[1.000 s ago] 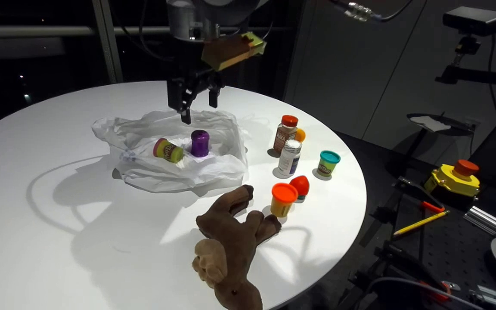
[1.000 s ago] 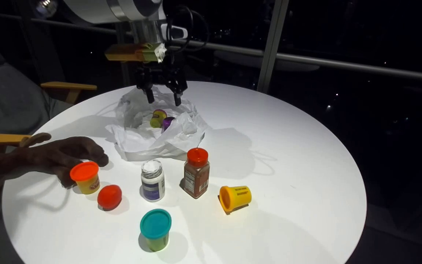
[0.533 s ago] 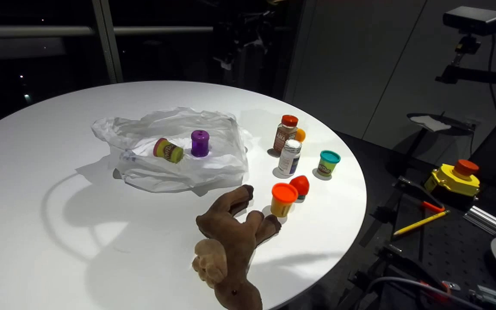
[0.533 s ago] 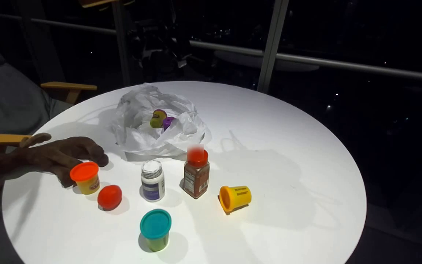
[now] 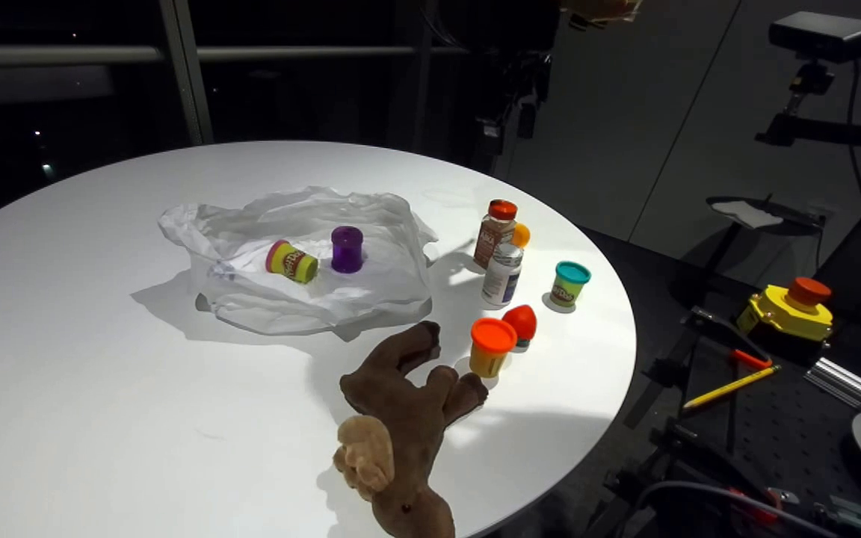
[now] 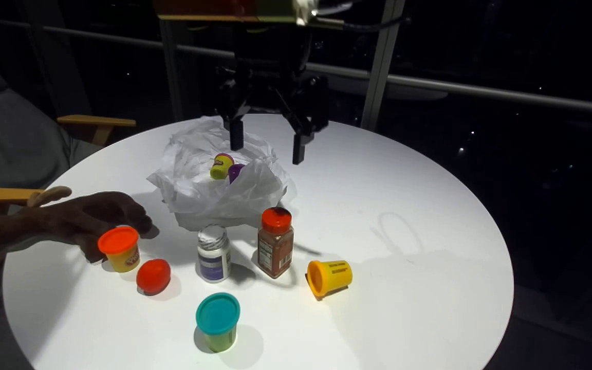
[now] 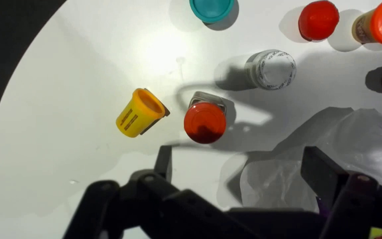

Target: Put the objects on the table in the plastic

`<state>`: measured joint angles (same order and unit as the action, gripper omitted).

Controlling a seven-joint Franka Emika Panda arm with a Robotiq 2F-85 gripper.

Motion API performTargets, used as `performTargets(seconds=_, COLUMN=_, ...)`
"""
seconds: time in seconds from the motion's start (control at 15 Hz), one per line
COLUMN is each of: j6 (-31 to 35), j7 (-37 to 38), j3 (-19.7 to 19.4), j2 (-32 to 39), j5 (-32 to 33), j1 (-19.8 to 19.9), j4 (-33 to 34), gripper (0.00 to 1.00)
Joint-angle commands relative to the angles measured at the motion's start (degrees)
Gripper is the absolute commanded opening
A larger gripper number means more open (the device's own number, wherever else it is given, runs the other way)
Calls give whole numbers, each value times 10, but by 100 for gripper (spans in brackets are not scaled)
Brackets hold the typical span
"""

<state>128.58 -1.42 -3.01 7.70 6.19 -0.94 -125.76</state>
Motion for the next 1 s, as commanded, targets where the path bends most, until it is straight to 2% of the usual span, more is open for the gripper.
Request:
performTargets(seconds=0.0, j6=5, j7=-138, j3=6, j2=34, j5=-67, j1=42, j4=11, gripper=100)
performTargets(seconds=0.13, j6=-8, j7=-184, j3=8, j2=56, j5=-86, j1=57, j4=21, gripper=100)
performTargets(seconds=0.4, j6=-3, j7=-211, j3=14, j2=95, j5=-90, j1=68, j4=25, gripper=100)
performTargets(seconds=0.93, j6=169, j7=-170, j3=26, j2=127, j5=-74, j1=61, j4=-15, gripper=100)
